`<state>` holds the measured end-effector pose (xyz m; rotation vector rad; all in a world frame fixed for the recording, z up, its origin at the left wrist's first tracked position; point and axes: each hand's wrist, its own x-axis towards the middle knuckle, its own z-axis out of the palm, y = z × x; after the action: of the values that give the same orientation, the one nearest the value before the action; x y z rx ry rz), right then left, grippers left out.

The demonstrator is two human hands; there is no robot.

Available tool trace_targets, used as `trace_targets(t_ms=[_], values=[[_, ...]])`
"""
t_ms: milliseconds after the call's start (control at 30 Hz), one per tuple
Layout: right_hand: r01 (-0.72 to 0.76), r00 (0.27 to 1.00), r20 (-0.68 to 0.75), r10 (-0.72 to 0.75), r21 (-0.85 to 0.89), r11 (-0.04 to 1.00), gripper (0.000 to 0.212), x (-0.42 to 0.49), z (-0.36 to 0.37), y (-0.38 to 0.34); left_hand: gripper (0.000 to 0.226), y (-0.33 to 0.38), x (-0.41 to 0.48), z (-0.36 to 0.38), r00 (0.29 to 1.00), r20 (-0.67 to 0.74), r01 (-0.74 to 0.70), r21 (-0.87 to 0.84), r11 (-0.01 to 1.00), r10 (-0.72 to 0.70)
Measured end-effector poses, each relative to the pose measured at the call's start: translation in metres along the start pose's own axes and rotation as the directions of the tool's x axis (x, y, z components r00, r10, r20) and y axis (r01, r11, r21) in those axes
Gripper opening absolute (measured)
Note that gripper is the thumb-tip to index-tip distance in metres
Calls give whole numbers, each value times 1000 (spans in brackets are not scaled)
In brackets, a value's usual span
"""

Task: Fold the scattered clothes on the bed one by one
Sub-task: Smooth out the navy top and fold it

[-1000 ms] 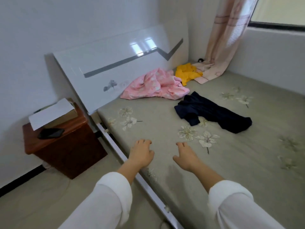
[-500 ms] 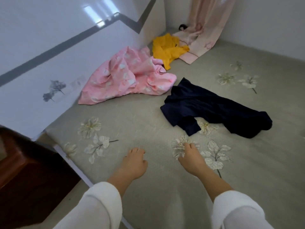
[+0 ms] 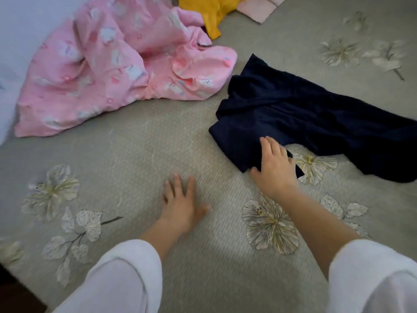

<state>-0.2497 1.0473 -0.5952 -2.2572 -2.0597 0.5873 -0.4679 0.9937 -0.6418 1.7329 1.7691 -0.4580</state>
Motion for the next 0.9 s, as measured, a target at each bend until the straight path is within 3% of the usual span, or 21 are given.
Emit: trace_targets(t_ms=[100,200,267,367,467,567,667,733,800,900], values=[[-7,999,48,11,-92,996,86,27,12,9,101,-8,4,26,999,-45,-24,69,997,27],[-35,996,77,40,-71,997,57,44,24,14,98,-11,5,33,998,-64,-22,58,998,26],[-43,999,2,43,15,999,32,44,31,10,99,-7,7,28,999,-42,-1,72,997,4],[-28,998,-56,32,61,998,21,32,29,1,94,-4,6,18,1000,27,-1,142,990,-3],[-69,993,100,61,77,995,16,3,20,3,91,-9,7,-3,990,136,-60,161,985,38],[-166,947,303,110,167,972,14,-49,22,6,85,-18,-1,-23,968,234,-115,81,990,94],[-333,929,310,202,464,821,18,-97,7,-1,86,-24,-35,-17,952,222,-179,-159,971,212],[-362,931,282,232,635,682,20,-119,-20,-13,93,-18,-68,-12,941,150,-227,-387,894,304],[-318,947,274,170,703,636,20,-141,-52,-27,99,-5,-94,-15,939,49,-259,-551,793,341],[-240,959,284,23,763,600,16,-175,-104,-52,109,15,-119,-36,930,-143,-352,-612,708,339]])
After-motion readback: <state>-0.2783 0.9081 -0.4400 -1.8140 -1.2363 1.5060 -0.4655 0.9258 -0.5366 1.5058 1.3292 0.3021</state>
